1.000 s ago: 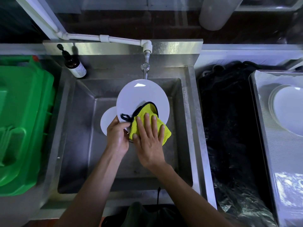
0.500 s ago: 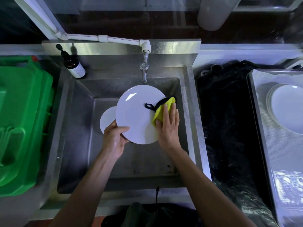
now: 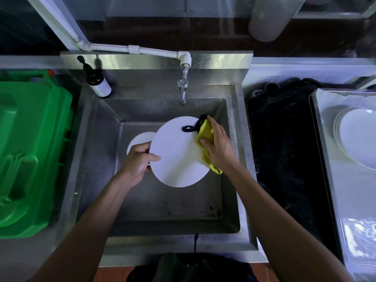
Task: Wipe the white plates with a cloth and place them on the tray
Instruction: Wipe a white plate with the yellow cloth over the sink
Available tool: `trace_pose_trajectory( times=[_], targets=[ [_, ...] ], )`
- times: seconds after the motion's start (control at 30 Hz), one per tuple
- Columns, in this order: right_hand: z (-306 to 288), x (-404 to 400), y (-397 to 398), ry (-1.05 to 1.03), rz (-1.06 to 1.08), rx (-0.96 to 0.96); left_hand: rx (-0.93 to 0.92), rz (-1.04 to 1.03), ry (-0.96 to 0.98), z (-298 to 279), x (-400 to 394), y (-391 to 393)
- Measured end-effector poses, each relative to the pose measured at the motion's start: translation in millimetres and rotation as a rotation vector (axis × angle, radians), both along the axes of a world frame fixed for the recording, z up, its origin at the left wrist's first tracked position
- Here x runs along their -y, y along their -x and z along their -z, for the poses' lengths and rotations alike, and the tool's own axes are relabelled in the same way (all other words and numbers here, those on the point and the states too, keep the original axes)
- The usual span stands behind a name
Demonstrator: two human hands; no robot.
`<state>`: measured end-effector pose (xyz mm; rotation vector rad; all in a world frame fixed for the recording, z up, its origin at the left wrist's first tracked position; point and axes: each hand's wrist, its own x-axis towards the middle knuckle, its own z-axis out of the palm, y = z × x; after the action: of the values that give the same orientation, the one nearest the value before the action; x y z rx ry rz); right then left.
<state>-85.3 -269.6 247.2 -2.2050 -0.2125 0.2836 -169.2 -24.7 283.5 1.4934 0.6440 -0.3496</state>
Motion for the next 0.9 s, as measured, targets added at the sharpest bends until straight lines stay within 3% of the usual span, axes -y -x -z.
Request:
trace_pose_trajectory(
  times=[0.27,0.53,0.7,0.9],
  targets=[
    [-15,-10,-7,0.078,-0.257,0.160,0.043,0.391,-0.259,-5,-5,-26],
    [-25,-23,11,0.210,-0.282,0.369,0.078,0.529,-0.371,-5,8,-37],
    [-18,-17,25,0.232,-0.161,0.385,0.156,0.476,-0.479,-1,16,-34],
    [-12,-11,37,0.219,-0.026,0.466,0.238,0.185,-0.536,16,25,-12]
  ],
)
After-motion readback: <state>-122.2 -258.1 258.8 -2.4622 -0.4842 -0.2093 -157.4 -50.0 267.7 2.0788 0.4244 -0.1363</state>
